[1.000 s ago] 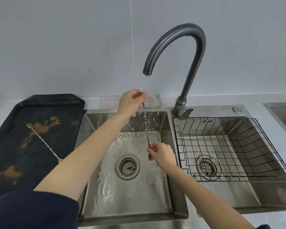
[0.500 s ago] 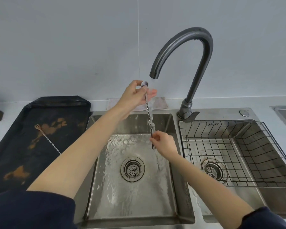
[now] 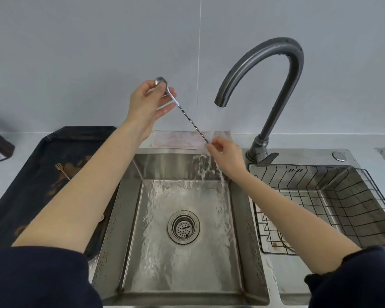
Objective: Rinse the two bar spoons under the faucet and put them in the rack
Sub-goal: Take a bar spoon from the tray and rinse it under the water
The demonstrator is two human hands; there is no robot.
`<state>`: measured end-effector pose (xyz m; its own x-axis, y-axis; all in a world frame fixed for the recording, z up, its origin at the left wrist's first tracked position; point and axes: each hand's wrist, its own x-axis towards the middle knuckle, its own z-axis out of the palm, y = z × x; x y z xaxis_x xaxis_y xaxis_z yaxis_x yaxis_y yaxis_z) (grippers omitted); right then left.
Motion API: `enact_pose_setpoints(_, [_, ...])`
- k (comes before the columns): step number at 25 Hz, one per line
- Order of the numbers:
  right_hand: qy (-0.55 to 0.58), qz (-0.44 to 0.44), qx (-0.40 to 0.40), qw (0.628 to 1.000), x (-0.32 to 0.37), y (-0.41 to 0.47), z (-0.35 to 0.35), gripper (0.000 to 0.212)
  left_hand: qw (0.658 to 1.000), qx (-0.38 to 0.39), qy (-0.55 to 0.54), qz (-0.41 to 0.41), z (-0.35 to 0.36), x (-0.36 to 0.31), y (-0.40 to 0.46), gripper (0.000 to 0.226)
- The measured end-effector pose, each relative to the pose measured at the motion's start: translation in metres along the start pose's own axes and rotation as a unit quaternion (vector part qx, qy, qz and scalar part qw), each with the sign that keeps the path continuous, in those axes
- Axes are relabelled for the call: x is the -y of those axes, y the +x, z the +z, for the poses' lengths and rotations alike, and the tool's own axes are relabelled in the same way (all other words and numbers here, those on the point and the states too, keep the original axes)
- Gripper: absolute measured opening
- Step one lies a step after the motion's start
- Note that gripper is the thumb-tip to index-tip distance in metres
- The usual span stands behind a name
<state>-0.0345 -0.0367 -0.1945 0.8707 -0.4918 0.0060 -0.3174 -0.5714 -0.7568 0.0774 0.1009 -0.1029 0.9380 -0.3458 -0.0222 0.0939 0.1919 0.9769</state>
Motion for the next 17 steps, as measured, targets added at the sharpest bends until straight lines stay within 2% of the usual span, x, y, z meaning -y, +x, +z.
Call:
enact_pose_setpoints(4, [-0.004, -0.043, -0.031, 0.999, 0.004, 0.001, -0.010, 0.021, 0.996, -0.081, 0.000, -0.033, -0.025, 0.019, 0.000, 0.020])
enact_pose_setpoints(7, [-0.029, -0.055, -0.010, 0.998, 0.005, 0.002, -0.018, 0.021, 0.990, -0.116, -0.020, -0.073, -0.042, 0.038, -0.003, 0.016])
enact_pose_setpoints(9, [-0.049, -0.067, 0.015, 0.996, 0.006, 0.004, -0.021, 0.019, 0.987, -0.126, -0.019, -0.095, -0.053, 0.048, -0.005, 0.008])
enact_pose_setpoints(13, [-0.130, -0.091, 0.023, 0.987, 0.006, 0.007, -0.027, 0.019, 0.983, -0.136, 0.002, -0.121, -0.064, 0.060, -0.013, 0.022])
enact_pose_setpoints(17, [-0.158, -0.059, 0.050, 0.984, -0.010, -0.004, -0.020, 0.020, 0.977, -0.142, 0.042, -0.155, -0.070, 0.079, -0.022, 0.015])
